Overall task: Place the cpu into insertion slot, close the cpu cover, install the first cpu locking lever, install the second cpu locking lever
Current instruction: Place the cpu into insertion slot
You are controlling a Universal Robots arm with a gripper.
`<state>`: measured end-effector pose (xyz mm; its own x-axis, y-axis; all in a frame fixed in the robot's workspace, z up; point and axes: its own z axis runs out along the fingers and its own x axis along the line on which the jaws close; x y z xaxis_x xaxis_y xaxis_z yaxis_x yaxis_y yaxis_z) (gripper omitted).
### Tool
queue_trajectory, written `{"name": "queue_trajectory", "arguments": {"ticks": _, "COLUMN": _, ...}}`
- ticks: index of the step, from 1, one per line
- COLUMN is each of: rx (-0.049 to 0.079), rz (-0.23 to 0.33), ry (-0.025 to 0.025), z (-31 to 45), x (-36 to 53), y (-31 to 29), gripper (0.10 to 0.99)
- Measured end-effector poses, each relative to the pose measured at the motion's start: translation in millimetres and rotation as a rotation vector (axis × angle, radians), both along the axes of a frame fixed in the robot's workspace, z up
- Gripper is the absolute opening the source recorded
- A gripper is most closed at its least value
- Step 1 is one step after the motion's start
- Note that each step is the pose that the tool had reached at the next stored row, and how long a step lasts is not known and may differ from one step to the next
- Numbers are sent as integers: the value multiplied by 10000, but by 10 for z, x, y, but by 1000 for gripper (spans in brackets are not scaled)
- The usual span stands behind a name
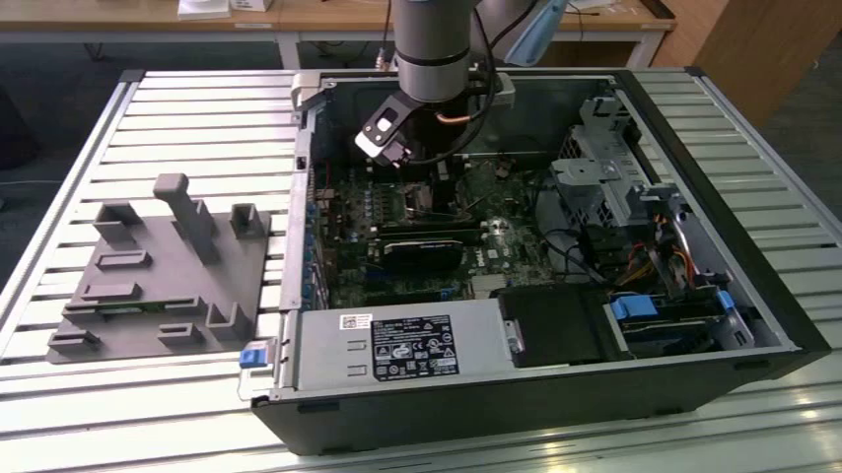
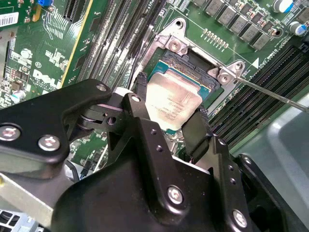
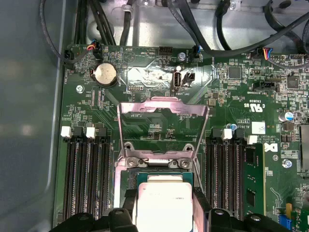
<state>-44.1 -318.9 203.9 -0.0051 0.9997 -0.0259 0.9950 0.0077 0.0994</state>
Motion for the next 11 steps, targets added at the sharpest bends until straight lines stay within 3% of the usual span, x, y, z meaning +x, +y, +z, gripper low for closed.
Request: {"name": "queue_trajectory", "arguments": {"ticks": 11, "rx": -2, "rz": 1, "ry": 1, "z": -39, "x": -8, "y": 4, "gripper": 541}}
